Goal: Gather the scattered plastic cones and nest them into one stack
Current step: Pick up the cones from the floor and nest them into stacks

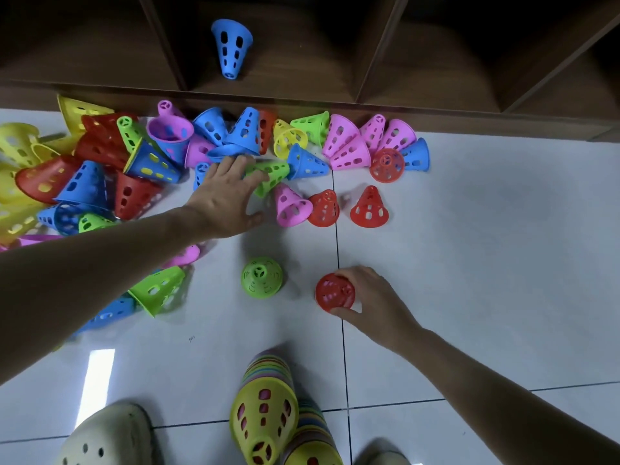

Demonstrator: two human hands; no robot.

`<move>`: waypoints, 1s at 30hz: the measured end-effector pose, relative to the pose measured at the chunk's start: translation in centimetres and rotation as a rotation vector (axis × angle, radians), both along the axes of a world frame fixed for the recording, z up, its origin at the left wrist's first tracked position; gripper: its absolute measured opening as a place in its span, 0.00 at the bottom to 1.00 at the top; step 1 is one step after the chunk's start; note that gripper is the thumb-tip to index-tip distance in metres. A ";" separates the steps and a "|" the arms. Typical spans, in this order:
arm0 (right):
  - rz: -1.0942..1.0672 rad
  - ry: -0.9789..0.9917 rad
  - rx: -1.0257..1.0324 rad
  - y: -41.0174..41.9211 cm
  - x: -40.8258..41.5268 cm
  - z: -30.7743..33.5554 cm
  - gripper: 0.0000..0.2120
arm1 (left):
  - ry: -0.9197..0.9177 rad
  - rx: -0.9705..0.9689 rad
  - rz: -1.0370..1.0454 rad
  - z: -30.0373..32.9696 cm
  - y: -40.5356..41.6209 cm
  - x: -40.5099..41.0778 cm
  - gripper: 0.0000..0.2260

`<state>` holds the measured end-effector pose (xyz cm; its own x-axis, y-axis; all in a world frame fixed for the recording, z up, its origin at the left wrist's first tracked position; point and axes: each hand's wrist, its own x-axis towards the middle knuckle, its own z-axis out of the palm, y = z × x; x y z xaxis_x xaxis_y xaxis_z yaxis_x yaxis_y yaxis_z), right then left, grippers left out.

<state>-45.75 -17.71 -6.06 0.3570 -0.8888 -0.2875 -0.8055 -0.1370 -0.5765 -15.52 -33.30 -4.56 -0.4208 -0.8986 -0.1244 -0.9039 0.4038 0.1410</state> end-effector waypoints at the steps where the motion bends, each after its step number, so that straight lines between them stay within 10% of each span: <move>1: 0.025 -0.034 0.028 -0.5 -0.7 0.5 0.33 | 0.021 -0.033 -0.011 0.1 0.1 0.2 0.28; 8: -0.360 -0.105 -0.228 -7.4 -4.6 2.7 0.20 | -0.035 0.080 0.083 -0.6 2.7 2.6 0.27; 22: -0.528 0.283 0.087 -12.6 -1.8 0.1 0.23 | 0.168 0.176 0.138 -1.5 2.8 1.1 0.32; 30: -0.584 0.355 0.161 -8.8 -4.2 0.1 0.19 | 0.334 0.372 0.145 -0.7 0.8 0.3 0.18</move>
<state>-49.97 -26.52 -5.92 -0.3054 -0.8430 -0.4428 -0.8646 0.4404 -0.2421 -15.23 -32.54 -5.24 -0.3666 -0.8709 -0.3272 -0.8283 0.1453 0.5412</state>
